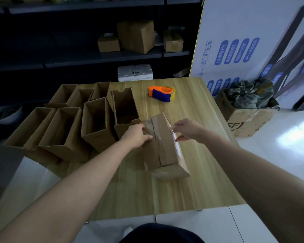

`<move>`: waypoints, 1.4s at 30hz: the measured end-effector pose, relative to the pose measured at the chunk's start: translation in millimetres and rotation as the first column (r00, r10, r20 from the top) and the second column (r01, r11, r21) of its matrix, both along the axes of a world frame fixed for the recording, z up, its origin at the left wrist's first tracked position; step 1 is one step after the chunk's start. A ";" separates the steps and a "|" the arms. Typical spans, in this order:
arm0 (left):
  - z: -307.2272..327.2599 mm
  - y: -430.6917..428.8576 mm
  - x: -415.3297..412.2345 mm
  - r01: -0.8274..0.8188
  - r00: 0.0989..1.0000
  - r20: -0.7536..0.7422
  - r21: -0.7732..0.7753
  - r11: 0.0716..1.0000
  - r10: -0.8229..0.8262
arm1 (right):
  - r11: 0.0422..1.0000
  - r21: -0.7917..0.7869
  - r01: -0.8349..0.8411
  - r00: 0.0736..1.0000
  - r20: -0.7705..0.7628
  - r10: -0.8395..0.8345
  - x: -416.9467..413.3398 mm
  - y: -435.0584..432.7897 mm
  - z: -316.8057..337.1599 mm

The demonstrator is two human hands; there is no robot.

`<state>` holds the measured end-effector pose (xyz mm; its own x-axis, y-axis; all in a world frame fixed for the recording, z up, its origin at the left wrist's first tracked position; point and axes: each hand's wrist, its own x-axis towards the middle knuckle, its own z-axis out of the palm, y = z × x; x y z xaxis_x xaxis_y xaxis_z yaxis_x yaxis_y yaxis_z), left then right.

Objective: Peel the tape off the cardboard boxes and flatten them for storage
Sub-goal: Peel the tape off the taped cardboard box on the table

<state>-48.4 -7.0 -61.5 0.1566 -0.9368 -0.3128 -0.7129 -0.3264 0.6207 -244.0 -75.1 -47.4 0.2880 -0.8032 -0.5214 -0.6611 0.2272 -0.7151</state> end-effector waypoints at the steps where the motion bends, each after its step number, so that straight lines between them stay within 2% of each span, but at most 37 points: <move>1: 0.8 -0.5 -1.5 -0.018 1.000 -0.021 -0.008 1.000 0.018 | 1.000 0.020 -0.011 0.999 0.049 0.010 -4.6 -1.3 0.7; 3: 1.6 -1.9 -6.8 0.005 1.000 0.016 -0.030 1.000 -0.005 | 0.996 0.063 -0.061 0.995 0.080 0.056 -9.8 -0.3 -0.4; 6: 4.6 -6.9 -17.1 0.255 0.937 0.252 -0.023 0.967 -0.241 | 0.987 0.039 -0.156 0.987 -0.032 0.157 -4.1 4.3 -5.1; 7: 6.2 -7.7 -18.8 0.367 0.875 0.329 0.024 0.930 -0.354 | 0.984 0.010 -0.178 0.981 -0.079 0.178 -1.8 5.0 -4.8; 10: 10.3 -6.6 -20.9 0.617 0.589 0.502 0.227 0.753 -0.634 | 0.981 -0.010 -0.193 0.970 -0.149 0.190 -4.3 6.5 5.4; 14: 7.9 -11.0 -31.2 0.706 0.420 0.550 0.301 0.641 -0.722 | 0.974 0.074 -0.215 0.963 -0.151 0.224 -19.4 12.3 7.2; 17: 4.3 -17.1 -38.4 0.727 0.379 0.531 0.336 0.599 -0.758 | 0.983 0.140 -0.117 0.992 -0.026 0.121 -27.2 17.9 1.6; 21: 8.0 -22.6 -48.1 0.719 0.332 0.559 0.372 0.587 -0.760 | 0.986 0.157 -0.055 0.998 0.017 0.053 -41.4 13.1 2.5; 24: 13.6 -28.0 -55.2 0.682 0.412 0.552 0.341 0.647 -0.725 | 0.972 0.226 -0.058 0.998 0.011 0.057 -52.8 9.4 11.4; 26: 17.2 -33.0 -53.0 0.643 0.545 0.507 0.258 0.721 -0.667 | 0.979 0.193 -0.069 0.998 0.020 0.066 -60.7 6.8 16.3; 29: 22.7 -44.8 -41.5 0.528 0.819 0.221 0.068 0.846 -0.529 | 0.995 0.071 -0.076 0.995 0.065 0.071 -74.0 -0.8 26.1; 31: 24.1 -51.7 -34.3 0.435 0.900 0.041 -0.023 0.900 -0.434 | 0.992 0.009 -0.125 0.992 0.008 0.125 -79.4 -6.4 37.0; 34: 20.3 -53.0 -30.4 0.363 0.919 -0.151 -0.040 0.931 -0.365 | 0.948 -0.096 -0.305 0.930 -0.246 0.274 -81.0 -11.6 49.6; 36: 16.5 -50.6 -29.9 0.330 0.909 -0.256 -0.033 0.943 -0.327 | 0.913 -0.145 -0.380 0.868 -0.398 0.298 -80.2 -14.2 48.1; 39: 9.8 -44.6 -28.2 0.274 0.896 -0.363 0.000 0.962 -0.255 | 0.900 -0.197 -0.388 0.839 -0.480 0.257 -76.7 -15.0 42.8; 42: 7.6 -39.1 -24.4 0.303 0.894 -0.369 0.082 0.950 -0.254 | 0.872 -0.227 -0.434 0.807 -0.529 0.264 -66.7 -13.3 45.9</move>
